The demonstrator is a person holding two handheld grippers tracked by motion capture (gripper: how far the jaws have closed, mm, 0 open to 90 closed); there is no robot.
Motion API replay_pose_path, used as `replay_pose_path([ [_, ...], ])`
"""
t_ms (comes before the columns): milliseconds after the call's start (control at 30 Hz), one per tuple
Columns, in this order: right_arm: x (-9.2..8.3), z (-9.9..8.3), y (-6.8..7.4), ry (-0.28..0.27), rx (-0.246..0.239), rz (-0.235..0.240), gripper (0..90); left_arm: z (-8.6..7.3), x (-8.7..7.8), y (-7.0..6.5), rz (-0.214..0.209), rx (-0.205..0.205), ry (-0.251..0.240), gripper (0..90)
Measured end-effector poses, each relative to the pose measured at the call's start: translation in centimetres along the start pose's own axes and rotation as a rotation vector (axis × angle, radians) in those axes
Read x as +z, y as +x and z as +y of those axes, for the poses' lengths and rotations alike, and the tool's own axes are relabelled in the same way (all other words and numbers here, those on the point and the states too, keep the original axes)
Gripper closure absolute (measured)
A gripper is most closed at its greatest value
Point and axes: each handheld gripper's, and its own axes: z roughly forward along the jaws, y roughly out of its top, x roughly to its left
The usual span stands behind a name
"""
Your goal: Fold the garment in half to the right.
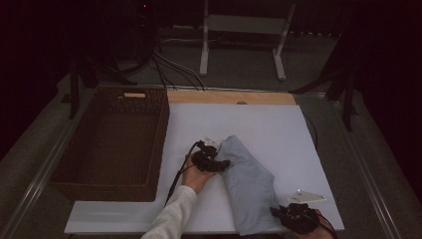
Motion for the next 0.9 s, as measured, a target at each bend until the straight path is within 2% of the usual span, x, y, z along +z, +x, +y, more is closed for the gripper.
replay_pose_path([
  [33,0.0,0.0,0.0,0.001,-0.003,0.000,79.3,0.0,0.1,-0.2,0.000,0.009,0.002,51.1],
  [67,0.0,0.0,0.0,0.002,-0.005,-0.001,79.3,0.1,0.3,-0.3,-0.030,0.004,0.007,55.9],
  [167,0.0,0.0,0.1,0.003,-0.006,-0.002,79.3,0.2,0.4,-0.4,-0.041,0.007,0.019,68.9],
  [200,0.0,0.0,0.1,0.003,-0.006,-0.002,79.3,0.2,0.4,-0.4,-0.053,0.010,0.026,68.9],
  [233,0.0,0.0,0.1,0.002,-0.006,-0.002,79.3,0.3,0.4,-0.4,-0.059,0.013,0.032,73.0],
  [267,0.0,0.0,0.1,0.002,-0.006,-0.001,79.3,0.3,0.4,-0.3,-0.068,0.000,0.030,77.5],
  [367,0.0,0.0,0.1,0.002,-0.008,0.000,79.4,0.5,0.0,-0.1,-0.082,-0.020,0.016,82.4],
  [667,0.0,0.1,0.2,-0.002,-0.007,-0.002,79.4,1.9,-1.6,0.1,-0.067,-0.011,-0.029,84.6],
  [900,0.1,0.1,0.2,-0.004,-0.004,-0.005,79.5,2.8,-2.1,0.0,-0.061,-0.002,-0.048,84.8],
])
